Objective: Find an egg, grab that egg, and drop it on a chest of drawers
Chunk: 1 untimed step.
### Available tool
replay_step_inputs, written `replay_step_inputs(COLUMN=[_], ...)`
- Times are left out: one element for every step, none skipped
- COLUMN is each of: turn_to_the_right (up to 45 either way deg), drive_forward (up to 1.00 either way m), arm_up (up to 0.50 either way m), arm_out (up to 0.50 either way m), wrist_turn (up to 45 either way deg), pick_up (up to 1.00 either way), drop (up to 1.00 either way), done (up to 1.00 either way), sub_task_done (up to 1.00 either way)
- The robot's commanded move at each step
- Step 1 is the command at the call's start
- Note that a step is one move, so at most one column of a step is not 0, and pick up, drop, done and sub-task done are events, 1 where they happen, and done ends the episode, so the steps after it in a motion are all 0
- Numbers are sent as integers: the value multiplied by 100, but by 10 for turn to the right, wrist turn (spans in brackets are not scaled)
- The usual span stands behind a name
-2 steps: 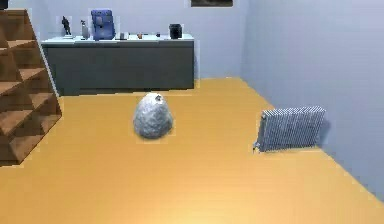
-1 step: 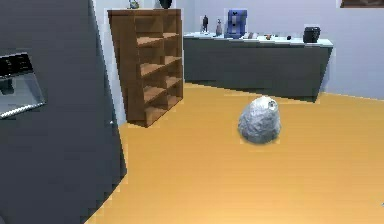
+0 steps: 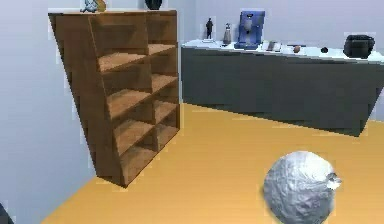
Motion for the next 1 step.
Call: replay_step_inputs(turn_to_the_right=[0], drive_forward=[100], arm_up=[0], arm_out=[0], wrist_turn=[0], pick_up=[0], drop=[0], done=[0], sub_task_done=[0])
